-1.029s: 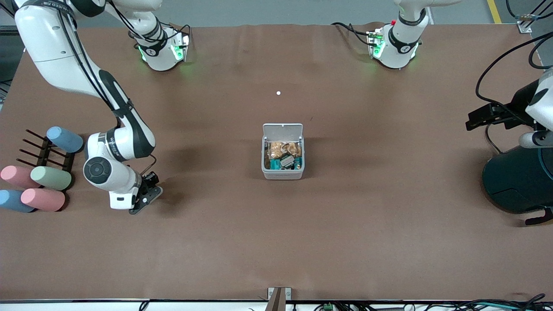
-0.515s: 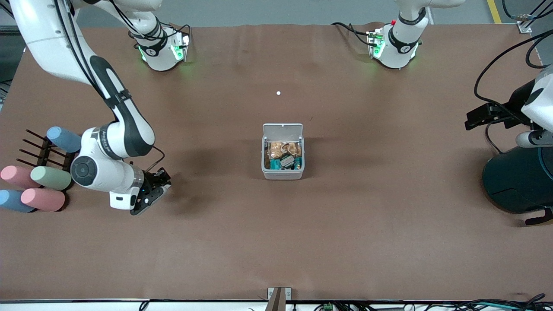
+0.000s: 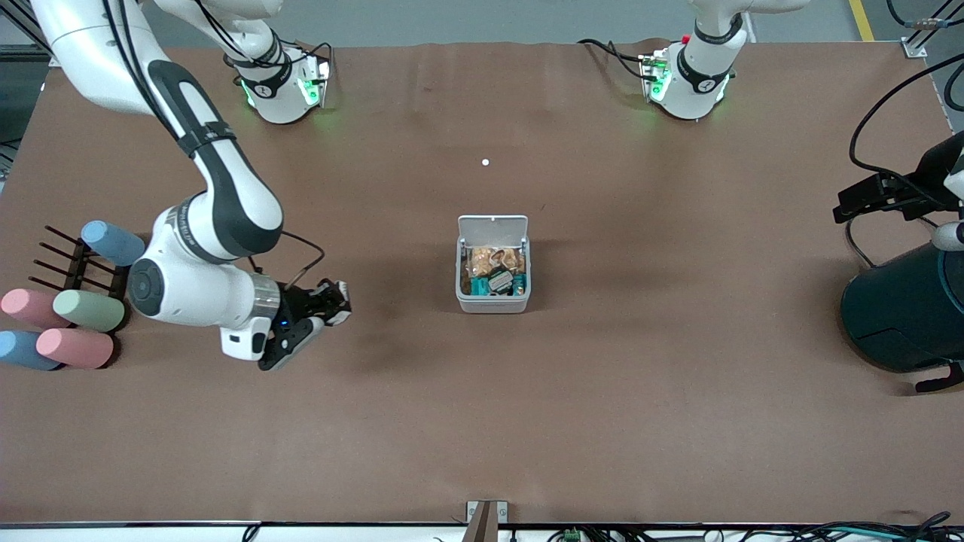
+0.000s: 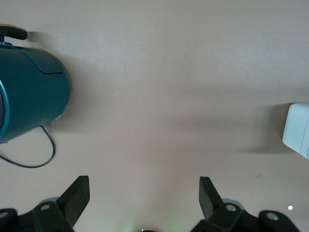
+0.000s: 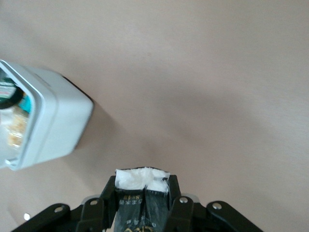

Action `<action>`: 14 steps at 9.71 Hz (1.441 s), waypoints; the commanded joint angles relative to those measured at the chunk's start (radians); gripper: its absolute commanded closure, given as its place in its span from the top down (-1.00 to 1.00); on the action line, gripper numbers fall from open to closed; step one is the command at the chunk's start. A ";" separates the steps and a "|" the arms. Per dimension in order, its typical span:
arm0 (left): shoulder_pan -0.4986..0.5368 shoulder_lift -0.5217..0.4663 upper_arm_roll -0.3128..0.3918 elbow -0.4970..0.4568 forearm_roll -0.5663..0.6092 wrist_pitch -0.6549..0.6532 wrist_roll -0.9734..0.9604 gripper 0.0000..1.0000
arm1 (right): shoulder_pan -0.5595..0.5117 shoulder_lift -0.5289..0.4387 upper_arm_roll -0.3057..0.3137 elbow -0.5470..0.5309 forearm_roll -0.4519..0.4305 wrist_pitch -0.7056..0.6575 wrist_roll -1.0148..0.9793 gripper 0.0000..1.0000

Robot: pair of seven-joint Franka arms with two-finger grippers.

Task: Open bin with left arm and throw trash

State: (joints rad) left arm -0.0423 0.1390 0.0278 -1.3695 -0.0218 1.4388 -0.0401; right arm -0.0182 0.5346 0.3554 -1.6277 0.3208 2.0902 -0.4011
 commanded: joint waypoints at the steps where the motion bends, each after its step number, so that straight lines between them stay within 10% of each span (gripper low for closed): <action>1: 0.024 -0.053 -0.032 -0.031 -0.007 0.002 0.009 1.00 | 0.076 -0.001 0.001 0.037 0.082 0.002 0.137 -0.11; 14: 0.015 -0.173 -0.040 -0.160 -0.015 0.097 0.012 1.00 | 0.356 0.039 -0.009 0.091 0.129 0.225 0.418 -0.11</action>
State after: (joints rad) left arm -0.0274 -0.0137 -0.0028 -1.5137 -0.0222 1.5074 -0.0398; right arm 0.3250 0.5742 0.3568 -1.5304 0.4427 2.3057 0.0267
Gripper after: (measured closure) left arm 0.000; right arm 0.551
